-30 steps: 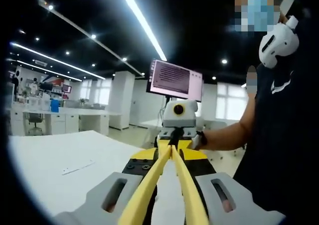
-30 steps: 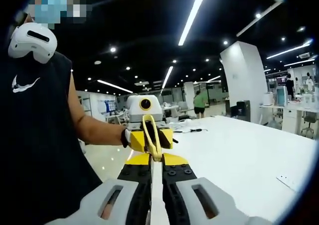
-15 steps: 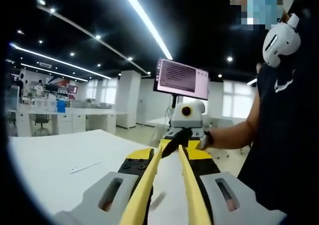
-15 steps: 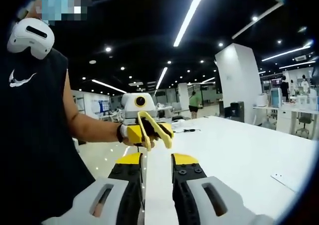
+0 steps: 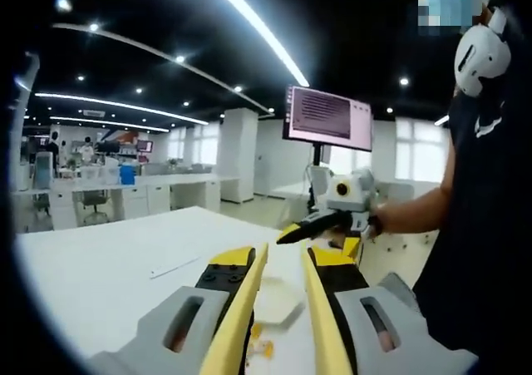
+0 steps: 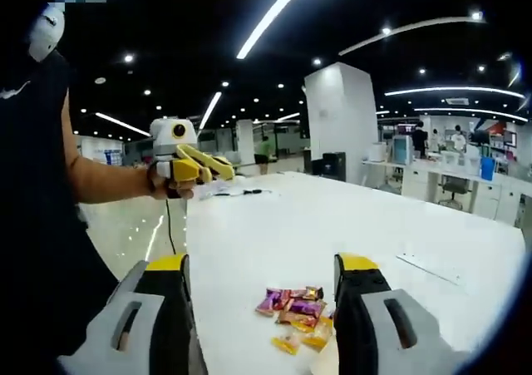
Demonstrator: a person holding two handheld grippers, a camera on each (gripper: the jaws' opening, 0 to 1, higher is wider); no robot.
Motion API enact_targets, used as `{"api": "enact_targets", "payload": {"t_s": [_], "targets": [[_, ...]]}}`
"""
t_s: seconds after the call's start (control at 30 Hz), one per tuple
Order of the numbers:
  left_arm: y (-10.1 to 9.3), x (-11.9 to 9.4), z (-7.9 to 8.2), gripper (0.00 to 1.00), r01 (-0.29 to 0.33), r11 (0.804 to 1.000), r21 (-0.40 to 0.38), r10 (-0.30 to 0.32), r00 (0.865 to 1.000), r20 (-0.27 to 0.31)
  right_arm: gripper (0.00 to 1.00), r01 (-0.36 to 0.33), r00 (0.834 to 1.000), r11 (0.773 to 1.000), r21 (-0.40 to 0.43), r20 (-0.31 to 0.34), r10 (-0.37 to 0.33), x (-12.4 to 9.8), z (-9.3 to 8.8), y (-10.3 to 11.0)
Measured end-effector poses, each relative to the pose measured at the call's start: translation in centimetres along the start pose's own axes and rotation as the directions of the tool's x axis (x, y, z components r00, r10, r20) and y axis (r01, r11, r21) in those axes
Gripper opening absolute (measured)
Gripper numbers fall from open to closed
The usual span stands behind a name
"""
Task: Place the target food into the container with the food tongs after gripping and lifting it, then release it inside without dropping or visibly crushing the food.
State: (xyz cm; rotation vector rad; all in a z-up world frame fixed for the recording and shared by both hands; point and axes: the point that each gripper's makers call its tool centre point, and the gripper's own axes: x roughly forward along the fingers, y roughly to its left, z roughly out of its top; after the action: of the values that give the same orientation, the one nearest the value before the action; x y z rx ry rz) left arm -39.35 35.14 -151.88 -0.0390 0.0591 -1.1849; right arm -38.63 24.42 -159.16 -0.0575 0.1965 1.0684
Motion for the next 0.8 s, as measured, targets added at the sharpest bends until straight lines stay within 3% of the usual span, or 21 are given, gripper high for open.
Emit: {"api": "enact_targets", "payload": {"t_s": [0.37,0.7,0.8], "targets": [[1.2,-0.3,-1.3,0.21,-0.049,0.999,0.022,0.050,0.998,-0.035,0.83,0.158,0.985,0.987,0.021,-0.077,-0.156,-3.4,-4.7,-1.5],[1.4,-0.7,-2.9,0.22,-0.050,0.998,0.044,0.053,0.996,-0.076,0.84,0.213,0.971,0.976,0.034,-0.118,-0.208,-4.9,-7.4,-1.3],[1.6,-0.8,-3.5,0.22,-0.049,0.998,0.042,0.052,0.995,-0.086,0.90,0.220,0.967,0.975,0.014,-0.135,-0.216,-4.9,-8.4,-0.9]]}}
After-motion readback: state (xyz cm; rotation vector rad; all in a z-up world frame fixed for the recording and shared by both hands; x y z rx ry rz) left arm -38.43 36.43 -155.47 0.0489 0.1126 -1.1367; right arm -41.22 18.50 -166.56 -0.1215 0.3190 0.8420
